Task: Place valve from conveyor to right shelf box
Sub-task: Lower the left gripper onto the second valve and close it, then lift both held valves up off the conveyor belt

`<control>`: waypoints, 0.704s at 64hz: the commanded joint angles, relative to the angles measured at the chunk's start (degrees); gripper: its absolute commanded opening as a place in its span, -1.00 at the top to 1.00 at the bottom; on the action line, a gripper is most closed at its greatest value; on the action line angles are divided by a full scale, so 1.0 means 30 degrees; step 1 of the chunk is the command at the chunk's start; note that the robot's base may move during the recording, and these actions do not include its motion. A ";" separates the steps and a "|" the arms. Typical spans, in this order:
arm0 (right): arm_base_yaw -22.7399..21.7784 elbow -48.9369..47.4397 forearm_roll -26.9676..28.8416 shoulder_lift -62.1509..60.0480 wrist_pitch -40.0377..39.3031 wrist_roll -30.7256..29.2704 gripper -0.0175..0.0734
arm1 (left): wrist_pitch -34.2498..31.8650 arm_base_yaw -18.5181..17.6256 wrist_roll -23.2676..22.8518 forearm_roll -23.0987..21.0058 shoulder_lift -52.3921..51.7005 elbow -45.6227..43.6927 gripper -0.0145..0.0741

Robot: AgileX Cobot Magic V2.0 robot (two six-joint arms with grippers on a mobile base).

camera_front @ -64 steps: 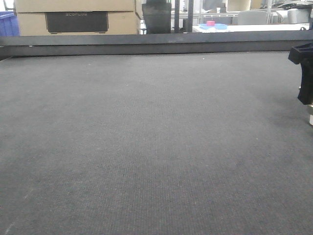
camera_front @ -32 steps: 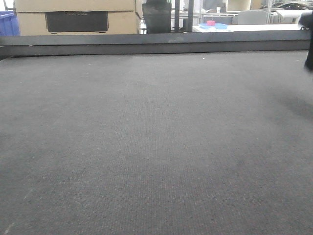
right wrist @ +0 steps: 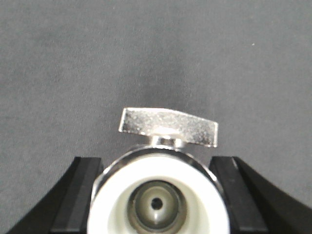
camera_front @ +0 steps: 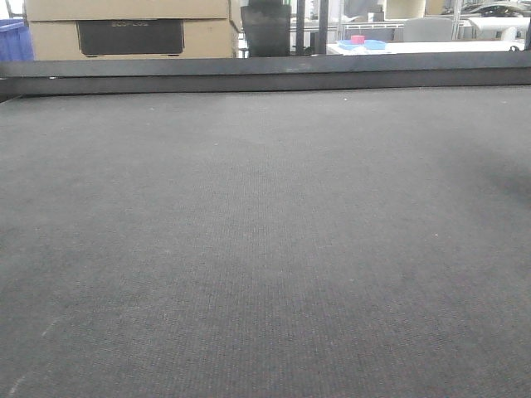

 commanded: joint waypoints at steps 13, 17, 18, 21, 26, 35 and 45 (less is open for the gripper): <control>0.0033 -0.0179 -0.0124 -0.0431 -0.0244 -0.0162 0.95 | 0.0725 -0.0080 -0.0322 -0.0735 -0.0229 -0.0125 0.82; 0.0033 -0.0179 -0.0124 -0.0470 -0.0244 -0.0162 0.95 | 0.0941 -0.0080 -0.0322 -0.1389 -0.0715 -0.0125 0.92; 0.0033 -0.0179 -0.0124 -0.0470 -0.0244 -0.0162 0.95 | 0.0938 -0.0122 -0.0322 -0.1450 -0.0780 -0.0125 0.92; 0.0033 -0.0179 -0.0124 -0.0470 -0.0244 -0.0162 0.95 | 0.0982 -0.0211 -0.0322 -0.1659 -0.1243 -0.0125 0.92; 0.0033 -0.0179 -0.0124 -0.0507 -0.0244 -0.0162 0.95 | 0.1010 -0.0636 -0.0531 -0.1659 -0.2205 -0.0093 0.92; 0.0033 0.0003 -0.0124 -0.0550 -0.0345 -0.0162 0.95 | 0.0141 -0.1590 -0.1579 -0.1569 -0.4596 0.0586 0.92; 0.0033 0.1288 -0.0124 -0.0937 -0.1145 -0.0162 0.95 | -0.2983 -0.2754 -0.2606 -0.1569 -0.7866 0.3187 0.92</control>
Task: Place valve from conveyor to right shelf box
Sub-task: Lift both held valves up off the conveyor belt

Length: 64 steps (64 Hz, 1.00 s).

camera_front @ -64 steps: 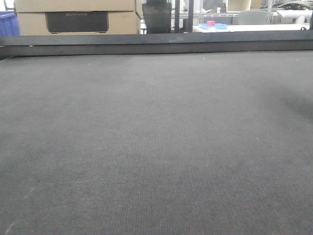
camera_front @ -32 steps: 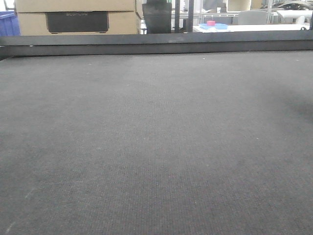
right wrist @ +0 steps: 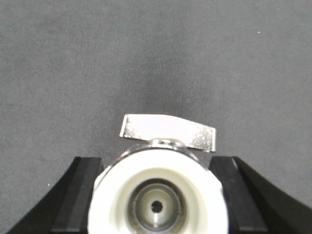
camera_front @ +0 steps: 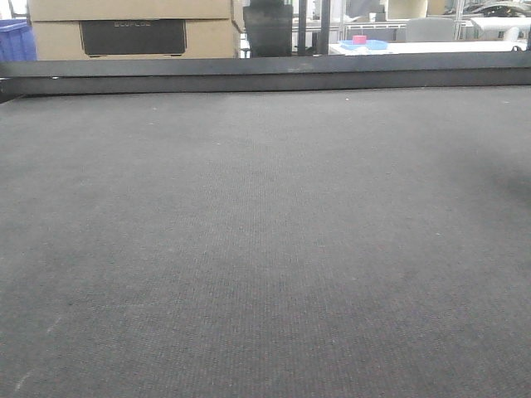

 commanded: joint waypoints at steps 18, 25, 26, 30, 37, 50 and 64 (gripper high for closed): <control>0.0033 0.3980 -0.0144 -0.2233 -0.3443 -0.0162 0.95 | -0.5950 -0.1741 -0.0925 -0.0433 -0.7582 0.5799 0.92; 0.0033 0.4943 -0.0144 -0.3282 -0.4155 -0.0162 0.95 | -0.6649 -0.1741 -0.0925 -0.0433 -0.9810 0.6694 0.92; 0.0033 0.5019 -0.0144 -0.3437 -0.4207 -0.0162 0.95 | -0.6688 -0.1741 -0.0925 -0.0433 -1.0072 0.6754 0.92; 0.0033 0.5143 -0.0144 -0.4138 -0.4282 -0.0162 0.95 | -0.6803 -0.1741 -0.0925 -0.0433 -1.1101 0.6832 0.92; 0.0033 0.5141 -0.0112 -0.5389 -0.4696 -0.0162 0.95 | -0.7245 -0.1741 -0.0925 -0.0433 -1.2521 0.6832 0.92; 0.0033 0.4166 -0.0112 -0.7239 -0.5450 -0.0162 0.95 | -0.8139 -0.1741 -0.0925 -0.0433 -1.4349 0.6832 0.92; 0.0105 0.3414 -0.0042 -0.8190 -0.5988 -0.0162 0.95 | -0.8276 -0.1741 -0.0925 -0.0433 -1.4825 0.6832 0.92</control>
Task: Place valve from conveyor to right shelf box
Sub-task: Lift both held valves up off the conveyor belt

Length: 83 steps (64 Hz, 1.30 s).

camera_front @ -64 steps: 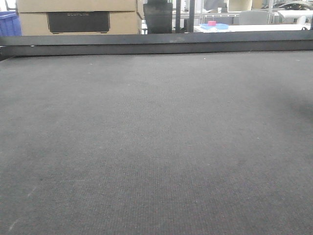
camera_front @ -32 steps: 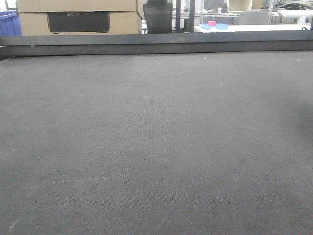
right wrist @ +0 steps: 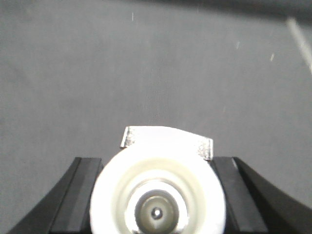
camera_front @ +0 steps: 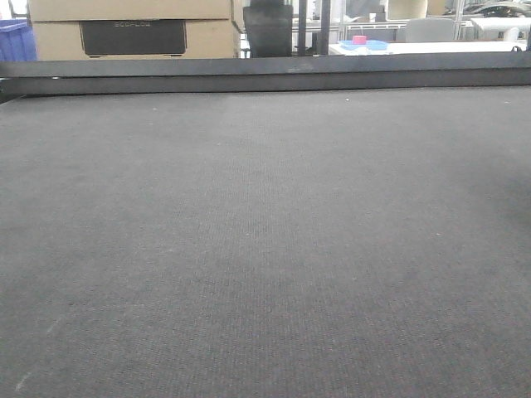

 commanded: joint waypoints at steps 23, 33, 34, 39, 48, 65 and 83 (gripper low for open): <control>0.0022 -0.0570 0.0243 -0.0456 -0.1569 -0.0162 0.95 | -0.1082 -0.0115 -0.0161 0.0184 -0.0198 -0.0034 0.92; 0.0022 -0.0570 0.0243 -0.0456 -0.1656 -0.0162 0.95 | -0.1130 -0.0115 -0.0161 0.0184 -0.0198 -0.0034 0.92; 0.0022 -0.0570 0.0243 -0.0456 -0.1656 -0.0162 0.95 | -0.1130 -0.0115 -0.0161 0.0184 -0.0198 -0.0034 0.92; 0.0022 -0.0570 0.0243 -0.0456 -0.1656 -0.0162 0.95 | -0.1130 -0.0115 -0.0161 0.0184 -0.0198 -0.0034 0.92; 0.0022 -0.0570 0.0243 -0.0456 -0.1698 -0.0162 0.95 | -0.1130 -0.0115 -0.0161 0.0184 -0.0198 -0.0034 0.92; 0.0022 -0.0570 0.0243 -0.0456 -0.1698 -0.0162 0.95 | -0.1130 -0.0115 -0.0161 0.0184 -0.0198 -0.0034 0.92; 0.0022 -0.0570 0.0243 -0.0456 -0.1698 -0.0162 0.95 | -0.1130 -0.0115 -0.0161 0.0184 -0.0198 -0.0034 0.92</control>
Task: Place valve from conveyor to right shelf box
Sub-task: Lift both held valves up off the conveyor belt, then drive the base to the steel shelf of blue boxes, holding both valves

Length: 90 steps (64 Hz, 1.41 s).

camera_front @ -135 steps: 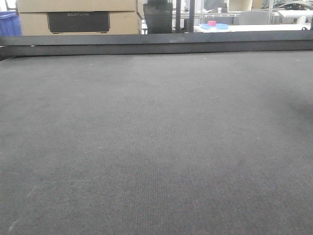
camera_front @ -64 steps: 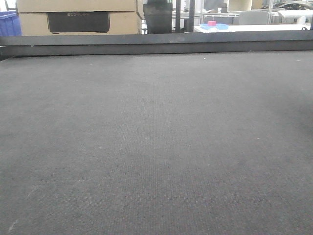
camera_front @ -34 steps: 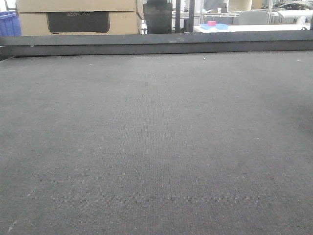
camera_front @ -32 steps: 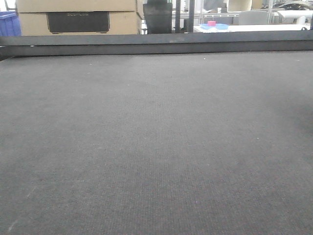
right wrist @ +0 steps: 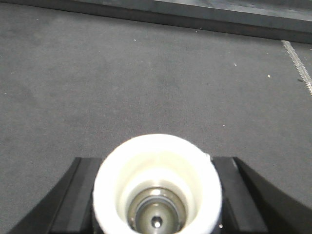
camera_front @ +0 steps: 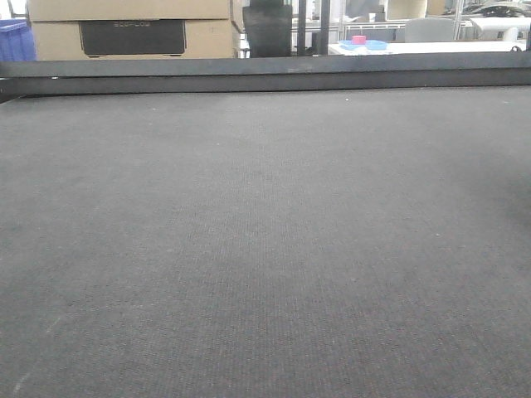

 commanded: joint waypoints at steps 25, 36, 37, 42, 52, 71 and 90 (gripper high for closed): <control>-0.0011 -0.0360 0.0017 -0.0212 -0.1572 -0.0162 0.95 | -0.1114 -0.0115 -0.0151 -0.0047 -0.0198 -0.0141 0.92; -0.0011 -0.0360 0.0017 -0.0212 -0.1617 -0.0162 0.95 | -0.1114 -0.0115 -0.0151 -0.0047 -0.0198 -0.0141 0.92; -0.0011 -0.0360 0.0017 -0.0212 -0.1647 -0.0162 0.95 | -0.1114 -0.0115 -0.0151 -0.0047 -0.0198 -0.0141 0.92; -0.0011 -0.0360 0.0017 -0.0212 -0.1756 -0.0162 0.95 | -0.1114 -0.0115 -0.0151 -0.0047 -0.0198 -0.0141 0.92; -0.0011 -0.0360 0.0017 -0.0212 -0.1893 -0.0162 0.95 | -0.1114 -0.0115 -0.0151 -0.0047 -0.0198 -0.0141 0.92; -0.0011 -0.0360 0.0017 -0.0212 -0.1893 -0.0162 0.95 | -0.1106 -0.0115 -0.0151 -0.0047 -0.0250 -0.0141 0.92; -0.0011 -0.0360 0.0017 -0.0212 -0.1893 -0.0162 0.95 | -0.1106 -0.0115 -0.0151 -0.0047 -0.0250 -0.0141 0.92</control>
